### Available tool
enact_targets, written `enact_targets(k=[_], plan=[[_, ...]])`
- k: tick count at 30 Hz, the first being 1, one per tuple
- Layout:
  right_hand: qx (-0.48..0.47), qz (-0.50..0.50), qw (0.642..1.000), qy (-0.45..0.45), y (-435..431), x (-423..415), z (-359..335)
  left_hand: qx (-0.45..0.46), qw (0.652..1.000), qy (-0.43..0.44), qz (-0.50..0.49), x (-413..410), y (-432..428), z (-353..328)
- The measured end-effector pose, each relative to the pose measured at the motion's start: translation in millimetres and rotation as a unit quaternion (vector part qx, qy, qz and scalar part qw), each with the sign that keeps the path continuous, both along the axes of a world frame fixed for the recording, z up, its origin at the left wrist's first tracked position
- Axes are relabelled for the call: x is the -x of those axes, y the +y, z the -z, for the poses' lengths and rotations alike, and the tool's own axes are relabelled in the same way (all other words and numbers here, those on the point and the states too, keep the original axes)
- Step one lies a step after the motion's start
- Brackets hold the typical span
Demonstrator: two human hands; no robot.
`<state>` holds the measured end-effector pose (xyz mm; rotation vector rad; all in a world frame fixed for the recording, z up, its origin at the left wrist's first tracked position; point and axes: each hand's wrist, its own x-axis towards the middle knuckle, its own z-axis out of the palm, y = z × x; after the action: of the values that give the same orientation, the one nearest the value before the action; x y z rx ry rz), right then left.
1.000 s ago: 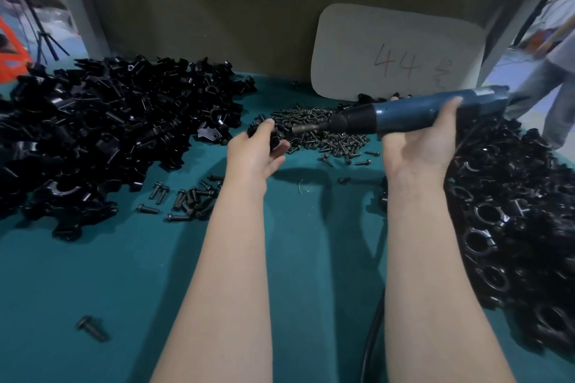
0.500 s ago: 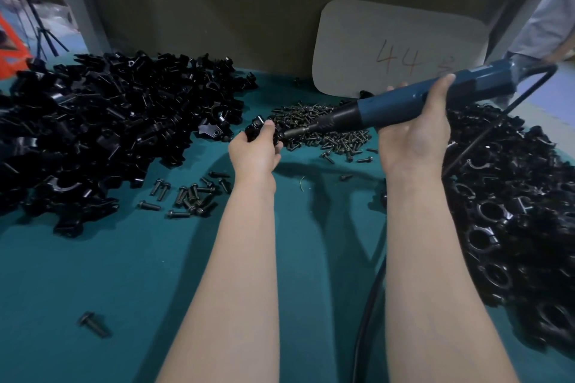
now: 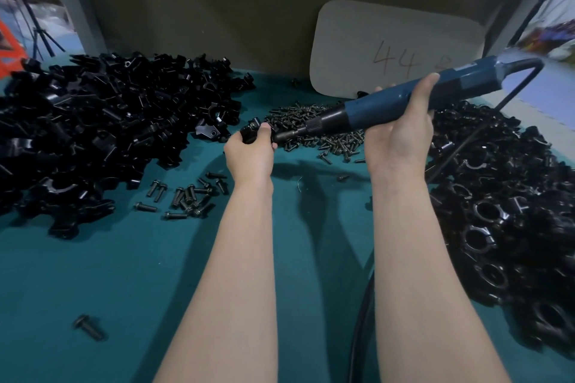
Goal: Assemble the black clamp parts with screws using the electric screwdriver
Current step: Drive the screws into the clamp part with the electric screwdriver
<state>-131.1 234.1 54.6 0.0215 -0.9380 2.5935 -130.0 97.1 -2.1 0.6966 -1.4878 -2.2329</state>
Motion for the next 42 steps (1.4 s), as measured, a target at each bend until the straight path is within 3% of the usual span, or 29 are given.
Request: enact_targets(k=[17, 33, 42], plan=[[-0.017, -0.035, 0.998, 0.053, -26, -11, -6, -0.01, 0.999, -0.035, -0.029, 0, 1, 6], [-0.024, -0.034, 0.997, 0.068, -28, -11, -6, -0.086, 0.996, -0.014, -0.035, -4, -1, 3], [-0.084, -0.033, 0.993, 0.074, -33, -13, -9, -0.08, 0.996, -0.015, -0.04, -4, 2, 3]])
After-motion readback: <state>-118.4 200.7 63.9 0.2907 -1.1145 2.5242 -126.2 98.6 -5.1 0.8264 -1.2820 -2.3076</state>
